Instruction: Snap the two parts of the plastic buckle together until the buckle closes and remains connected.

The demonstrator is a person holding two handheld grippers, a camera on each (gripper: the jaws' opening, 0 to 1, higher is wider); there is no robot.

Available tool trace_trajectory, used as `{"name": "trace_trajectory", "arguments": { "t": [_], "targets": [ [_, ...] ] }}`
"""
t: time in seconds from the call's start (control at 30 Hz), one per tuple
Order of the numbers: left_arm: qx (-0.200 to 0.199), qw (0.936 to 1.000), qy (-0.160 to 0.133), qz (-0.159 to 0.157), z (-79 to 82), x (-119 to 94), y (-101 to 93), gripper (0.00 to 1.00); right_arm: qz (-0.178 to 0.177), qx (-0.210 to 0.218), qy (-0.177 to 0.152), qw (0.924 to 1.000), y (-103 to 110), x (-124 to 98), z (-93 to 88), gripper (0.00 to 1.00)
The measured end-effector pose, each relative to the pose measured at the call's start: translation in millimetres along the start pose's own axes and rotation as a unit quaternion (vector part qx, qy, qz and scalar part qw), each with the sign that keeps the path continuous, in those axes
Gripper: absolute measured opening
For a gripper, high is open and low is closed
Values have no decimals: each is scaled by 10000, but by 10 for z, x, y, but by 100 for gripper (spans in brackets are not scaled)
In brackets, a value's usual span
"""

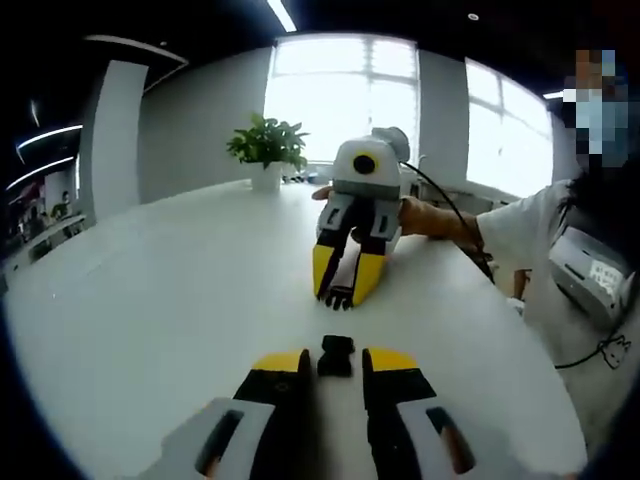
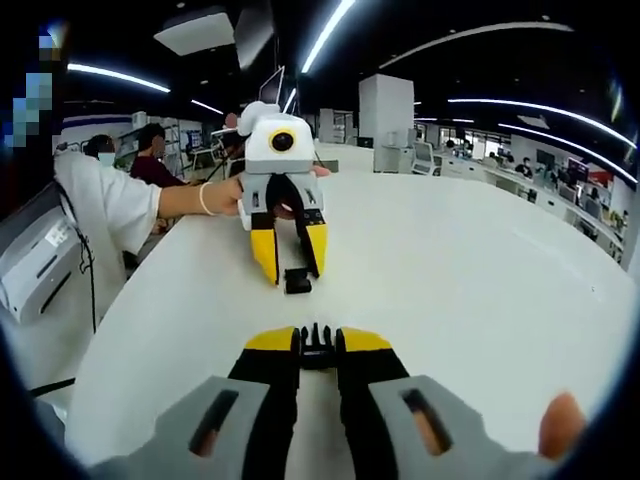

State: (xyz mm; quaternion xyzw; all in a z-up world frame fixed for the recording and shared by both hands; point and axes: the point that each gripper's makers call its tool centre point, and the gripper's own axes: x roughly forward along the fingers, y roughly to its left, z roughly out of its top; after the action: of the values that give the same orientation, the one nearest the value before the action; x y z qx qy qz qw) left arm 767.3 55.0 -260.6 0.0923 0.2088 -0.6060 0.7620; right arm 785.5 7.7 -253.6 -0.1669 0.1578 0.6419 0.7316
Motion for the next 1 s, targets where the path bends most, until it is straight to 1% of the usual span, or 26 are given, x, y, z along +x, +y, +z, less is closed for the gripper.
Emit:
{"name": "trace_trajectory", "arguments": {
  "t": [0.1, 0.2, 0.37, 0.53, 0.63, 0.8, 0.9, 0.97, 1.0],
  "targets": [
    [-75, 10000, -11, 17, 4, -6, 14, 27, -58, -21, -10, 10000, -26, -17, -3, 16],
    [-93, 9999, 28, 107, -1, -33, 64, 29, -77, -47, -13, 10000, -40, -37, 0, 16],
    [-89, 9998, 78, 132, -12, -69, 94, 28, 50, -163, 83, 9998, -12, -67, -15, 15],
    [-114, 9998, 68, 129, -20, -80, 101, 27, 190, -72, 149, 9997, 5, -84, -59, 15],
    [-131, 9998, 52, 117, -21, -82, 106, 26, 236, -38, 110, 9997, 7, -81, -69, 15],
    [-99, 9999, 18, 30, -24, -73, 81, 21, 248, -115, 109, 9996, 15, -83, -75, 13],
    [48, 10000, 35, -23, -28, -56, 42, 16, 283, -132, 100, 9995, 38, -80, -71, 13],
    [66, 10000, 37, -65, -30, -50, 16, 13, 283, -132, 80, 9995, 55, -69, -67, 13],
    [77, 9999, 38, -97, -32, -45, 0, 12, 296, -126, 66, 9995, 60, -65, -60, 13]
  ]
}}
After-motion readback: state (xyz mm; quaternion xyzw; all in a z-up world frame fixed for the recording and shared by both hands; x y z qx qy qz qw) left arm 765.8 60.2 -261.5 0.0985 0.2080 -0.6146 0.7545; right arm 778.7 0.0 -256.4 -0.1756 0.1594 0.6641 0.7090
